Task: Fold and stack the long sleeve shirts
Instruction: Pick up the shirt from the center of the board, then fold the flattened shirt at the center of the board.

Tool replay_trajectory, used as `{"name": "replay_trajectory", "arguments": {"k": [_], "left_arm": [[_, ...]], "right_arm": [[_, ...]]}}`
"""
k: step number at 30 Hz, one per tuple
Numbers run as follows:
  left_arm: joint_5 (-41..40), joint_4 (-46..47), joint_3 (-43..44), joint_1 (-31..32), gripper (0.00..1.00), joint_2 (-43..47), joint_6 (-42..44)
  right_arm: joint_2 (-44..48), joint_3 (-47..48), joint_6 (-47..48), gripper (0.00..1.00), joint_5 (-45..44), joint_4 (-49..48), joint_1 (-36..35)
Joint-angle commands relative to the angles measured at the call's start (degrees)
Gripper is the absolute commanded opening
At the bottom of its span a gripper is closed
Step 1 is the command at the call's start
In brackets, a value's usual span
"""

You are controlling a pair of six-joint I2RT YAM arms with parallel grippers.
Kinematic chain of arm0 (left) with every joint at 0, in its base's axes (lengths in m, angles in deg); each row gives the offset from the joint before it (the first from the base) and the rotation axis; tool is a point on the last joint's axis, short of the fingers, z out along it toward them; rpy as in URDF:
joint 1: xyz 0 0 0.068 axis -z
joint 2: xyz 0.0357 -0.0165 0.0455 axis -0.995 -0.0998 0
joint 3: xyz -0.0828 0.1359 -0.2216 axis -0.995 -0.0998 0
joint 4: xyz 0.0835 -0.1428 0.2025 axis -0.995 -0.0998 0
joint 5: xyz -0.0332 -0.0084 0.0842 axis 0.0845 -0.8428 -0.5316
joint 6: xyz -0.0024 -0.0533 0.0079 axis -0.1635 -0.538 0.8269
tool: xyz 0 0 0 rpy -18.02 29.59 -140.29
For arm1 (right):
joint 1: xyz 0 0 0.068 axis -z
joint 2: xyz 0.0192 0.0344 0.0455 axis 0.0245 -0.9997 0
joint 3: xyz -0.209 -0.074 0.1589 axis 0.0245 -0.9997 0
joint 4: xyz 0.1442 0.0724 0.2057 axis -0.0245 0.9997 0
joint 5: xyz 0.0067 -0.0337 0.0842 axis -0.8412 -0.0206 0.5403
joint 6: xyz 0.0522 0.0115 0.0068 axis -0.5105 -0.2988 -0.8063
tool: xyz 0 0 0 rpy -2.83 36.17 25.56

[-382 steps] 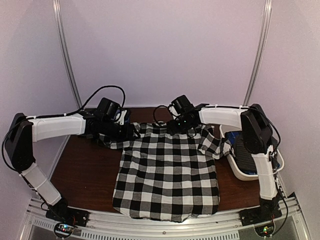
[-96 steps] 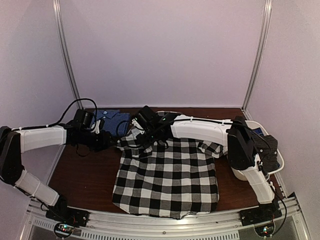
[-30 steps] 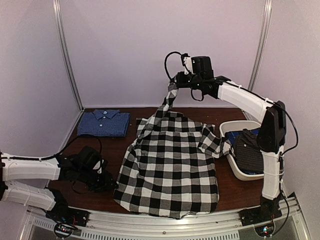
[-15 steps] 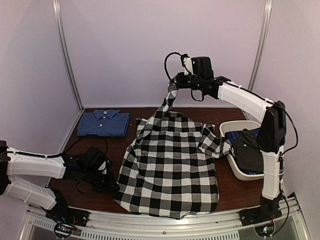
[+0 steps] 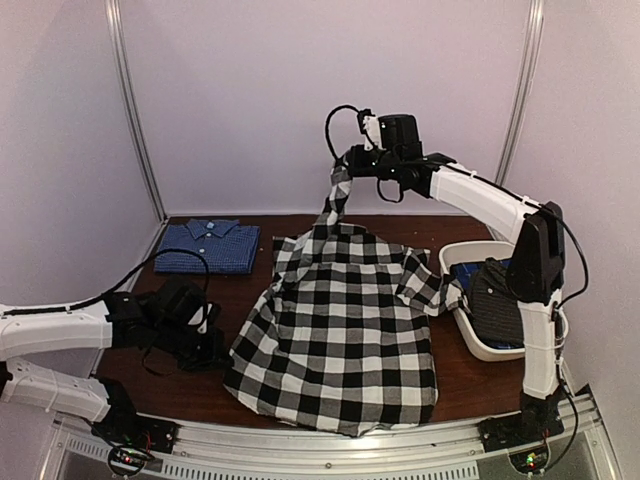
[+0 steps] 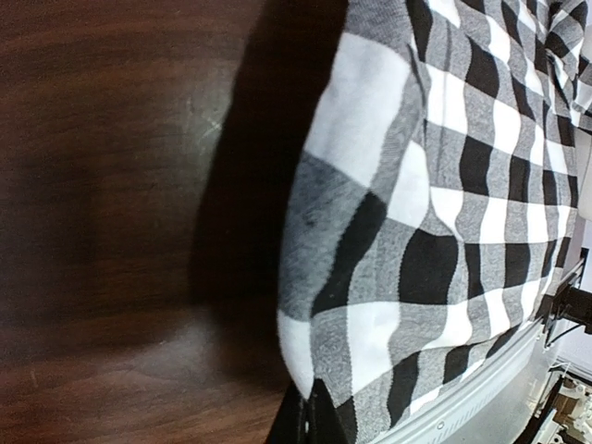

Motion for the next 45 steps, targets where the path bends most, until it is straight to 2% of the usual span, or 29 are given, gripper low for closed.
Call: {"name": "replay_trajectory", "arguments": {"k": [1,8,14,19,29,45], "left_arm": [[-3.5,-8.4,1.32,0.3,0.0,2.07,1.25],[-6.08,-16.97,3.86,-1.26,0.0,4.8,3.69],[-0.74,-14.99,7.32,-1.38,0.0,1.46,9.82],[4.86,-11.07,9.96,-0.62,0.0,-2.68,15.25],[9.77,-4.76,19.36,6.16,0.0,-20.33,21.13],[14.23,-2.77,29.21,10.89,0.0,-32.55,23.74]], "right_arm": [[-1.11,2.04,-1.75,0.0,2.54,-1.27,-0.28],[-2.94,4.4,-2.89,0.0,3.77,-3.03,-0.8],[-2.88,4.19,-2.36,0.0,3.07,-2.95,-0.54],[0.7,-2.26,-1.23,0.0,0.22,-4.32,-0.25],[13.65,-22.07,-1.57,0.0,-6.95,-13.72,3.2],[21.02,-28.6,-1.15,0.0,-9.07,-15.37,7.93]]}}
